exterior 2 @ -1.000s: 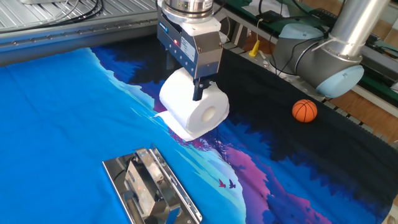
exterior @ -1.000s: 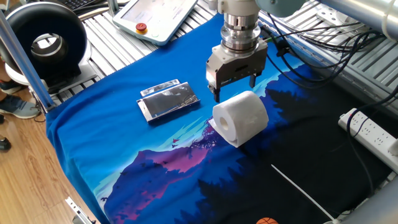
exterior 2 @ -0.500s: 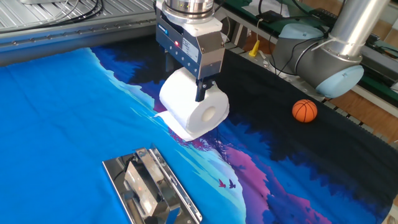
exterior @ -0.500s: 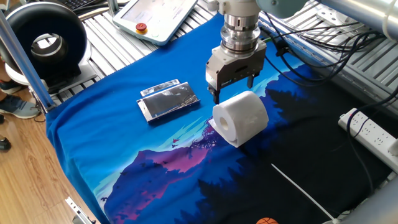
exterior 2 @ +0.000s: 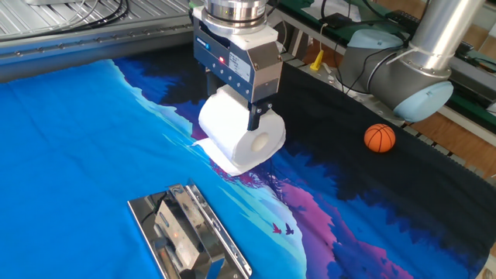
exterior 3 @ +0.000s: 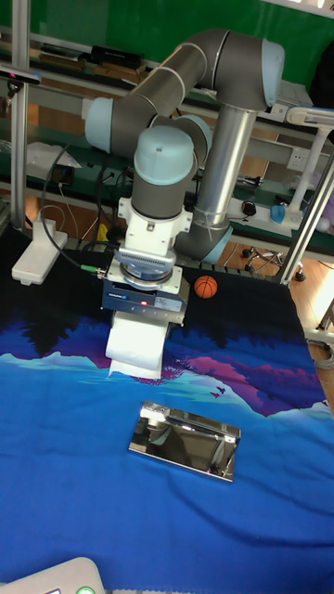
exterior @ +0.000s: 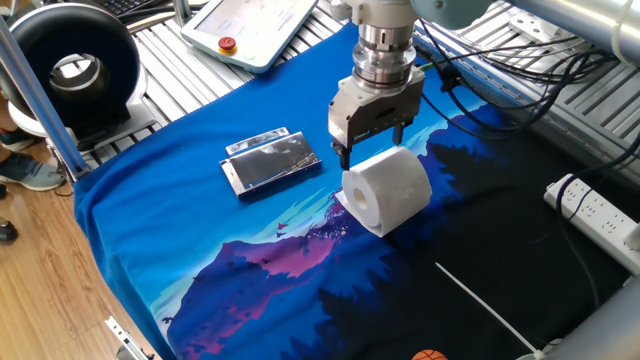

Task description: Put the toilet paper on its holder

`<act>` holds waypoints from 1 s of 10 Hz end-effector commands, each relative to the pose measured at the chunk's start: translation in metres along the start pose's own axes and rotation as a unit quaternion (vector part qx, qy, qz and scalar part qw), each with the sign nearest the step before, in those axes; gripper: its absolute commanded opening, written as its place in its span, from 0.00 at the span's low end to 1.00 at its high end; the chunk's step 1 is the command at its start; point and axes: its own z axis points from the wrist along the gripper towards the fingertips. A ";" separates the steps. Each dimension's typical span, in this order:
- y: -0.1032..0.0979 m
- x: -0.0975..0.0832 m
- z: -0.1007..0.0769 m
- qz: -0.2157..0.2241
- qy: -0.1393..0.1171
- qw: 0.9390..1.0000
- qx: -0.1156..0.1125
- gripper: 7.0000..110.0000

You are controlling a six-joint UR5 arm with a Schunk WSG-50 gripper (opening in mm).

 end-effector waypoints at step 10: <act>0.007 -0.008 -0.002 0.007 0.008 1.000 -0.019 1.00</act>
